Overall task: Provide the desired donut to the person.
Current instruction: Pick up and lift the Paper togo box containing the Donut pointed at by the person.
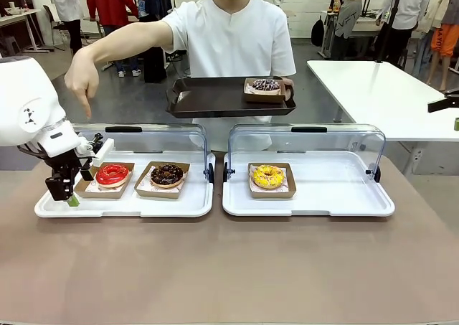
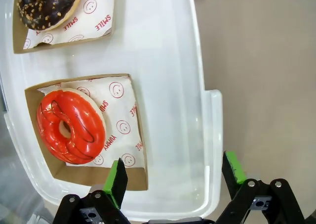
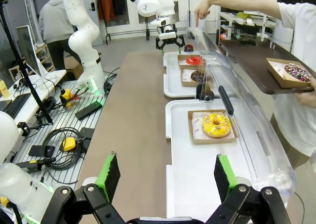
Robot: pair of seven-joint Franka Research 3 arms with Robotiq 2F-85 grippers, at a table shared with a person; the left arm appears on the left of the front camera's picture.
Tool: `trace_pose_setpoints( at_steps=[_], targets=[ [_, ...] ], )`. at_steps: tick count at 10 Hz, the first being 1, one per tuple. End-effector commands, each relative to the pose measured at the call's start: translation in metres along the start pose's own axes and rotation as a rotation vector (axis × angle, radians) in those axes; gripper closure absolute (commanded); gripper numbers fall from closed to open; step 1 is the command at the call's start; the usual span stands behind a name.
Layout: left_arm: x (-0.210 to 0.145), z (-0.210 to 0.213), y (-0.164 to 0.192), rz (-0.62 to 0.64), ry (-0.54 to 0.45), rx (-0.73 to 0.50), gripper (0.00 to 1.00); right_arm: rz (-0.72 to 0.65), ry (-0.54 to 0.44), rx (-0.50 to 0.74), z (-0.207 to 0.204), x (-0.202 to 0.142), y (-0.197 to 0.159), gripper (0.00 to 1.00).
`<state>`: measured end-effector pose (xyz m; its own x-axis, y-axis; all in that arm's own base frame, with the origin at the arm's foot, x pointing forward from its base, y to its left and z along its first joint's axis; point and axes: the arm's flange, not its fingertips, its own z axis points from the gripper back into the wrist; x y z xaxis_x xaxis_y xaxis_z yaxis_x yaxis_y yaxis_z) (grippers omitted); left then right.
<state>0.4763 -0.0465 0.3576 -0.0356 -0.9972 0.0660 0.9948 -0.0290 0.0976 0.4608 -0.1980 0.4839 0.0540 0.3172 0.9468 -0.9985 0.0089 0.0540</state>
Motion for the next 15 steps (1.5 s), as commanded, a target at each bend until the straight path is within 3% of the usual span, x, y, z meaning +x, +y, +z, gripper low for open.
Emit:
trace_pose_setpoints(
  at_steps=[1, 5, 15],
  targets=[
    [-0.004, -0.01, 0.015, 0.0, 0.017, 0.038, 0.0, 0.0, 0.0, -0.001, 0.0, 0.0, 0.0, 0.0],
    [-0.012, -0.015, 0.031, 0.021, 0.055, 0.075, 0.0, 0.0, 0.0, -0.001, 0.0, 0.0, 0.0, 0.0],
    [-0.026, -0.038, 0.052, 0.053, 0.044, -0.006, 0.0, 0.0, 0.0, -0.001, 0.0, 0.0, 0.0, 0.0]
  ],
)
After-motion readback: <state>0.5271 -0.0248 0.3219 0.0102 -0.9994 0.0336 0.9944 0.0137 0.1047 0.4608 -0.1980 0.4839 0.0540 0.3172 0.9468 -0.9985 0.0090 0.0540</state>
